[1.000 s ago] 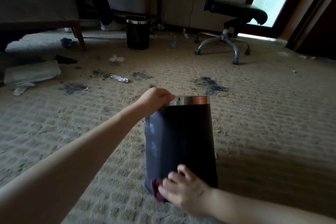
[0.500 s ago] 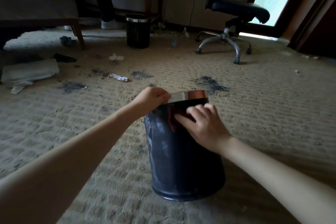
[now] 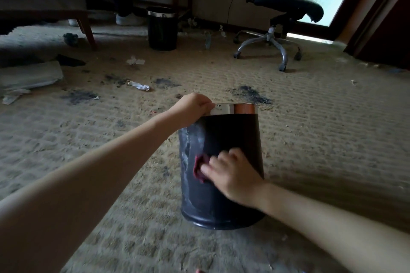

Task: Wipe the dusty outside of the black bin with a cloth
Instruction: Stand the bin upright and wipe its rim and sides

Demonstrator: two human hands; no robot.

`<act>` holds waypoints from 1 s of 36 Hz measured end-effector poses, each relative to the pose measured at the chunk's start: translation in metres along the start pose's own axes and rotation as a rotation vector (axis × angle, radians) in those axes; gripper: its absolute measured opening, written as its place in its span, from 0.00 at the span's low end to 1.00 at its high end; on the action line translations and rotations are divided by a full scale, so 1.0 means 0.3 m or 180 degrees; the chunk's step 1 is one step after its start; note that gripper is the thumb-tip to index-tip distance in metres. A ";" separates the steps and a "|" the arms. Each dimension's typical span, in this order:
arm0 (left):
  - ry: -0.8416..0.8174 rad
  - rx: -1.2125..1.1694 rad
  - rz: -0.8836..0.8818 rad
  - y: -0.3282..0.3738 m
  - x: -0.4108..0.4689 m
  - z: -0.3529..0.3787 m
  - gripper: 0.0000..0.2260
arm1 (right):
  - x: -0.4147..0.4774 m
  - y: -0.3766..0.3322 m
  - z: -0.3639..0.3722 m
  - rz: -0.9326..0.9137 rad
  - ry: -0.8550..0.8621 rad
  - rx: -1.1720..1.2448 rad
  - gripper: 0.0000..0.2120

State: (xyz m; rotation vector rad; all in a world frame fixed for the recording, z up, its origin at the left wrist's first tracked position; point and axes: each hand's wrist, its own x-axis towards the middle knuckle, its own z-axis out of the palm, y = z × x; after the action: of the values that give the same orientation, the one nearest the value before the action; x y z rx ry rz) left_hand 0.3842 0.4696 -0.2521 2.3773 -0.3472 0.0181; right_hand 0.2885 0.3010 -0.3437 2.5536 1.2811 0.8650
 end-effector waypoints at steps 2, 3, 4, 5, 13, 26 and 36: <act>-0.0083 0.0072 0.0083 0.014 -0.010 0.004 0.11 | -0.085 -0.078 0.011 -0.0409 -0.0270 0.0077 0.12; -0.0123 0.0085 0.0129 0.016 -0.014 0.005 0.12 | -0.130 -0.114 0.017 -0.0587 -0.0411 0.0075 0.13; -0.0148 0.0064 0.0140 0.012 -0.017 0.004 0.13 | -0.170 -0.142 0.022 -0.0710 -0.0524 0.0074 0.13; -0.0166 -0.0003 0.0099 0.004 -0.020 0.001 0.14 | -0.204 -0.163 0.026 -0.0771 -0.0593 0.0080 0.14; -0.0124 -0.0127 -0.0206 -0.038 -0.021 0.035 0.27 | -0.170 -0.017 -0.017 -0.0688 -0.0010 -0.0064 0.18; 0.0051 -0.0367 0.0221 0.022 -0.010 0.062 0.09 | 0.111 0.257 -0.043 0.0527 0.0685 -0.0303 0.13; 0.0166 -0.0180 0.0087 0.039 0.013 0.095 0.11 | -0.188 0.009 0.013 -0.0320 -0.0433 0.0107 0.14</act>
State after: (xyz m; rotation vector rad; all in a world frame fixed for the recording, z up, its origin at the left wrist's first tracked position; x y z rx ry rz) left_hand 0.3826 0.4413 -0.2649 2.3117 -0.3509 0.0820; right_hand 0.2663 0.2561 -0.3697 2.4996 1.3798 0.6440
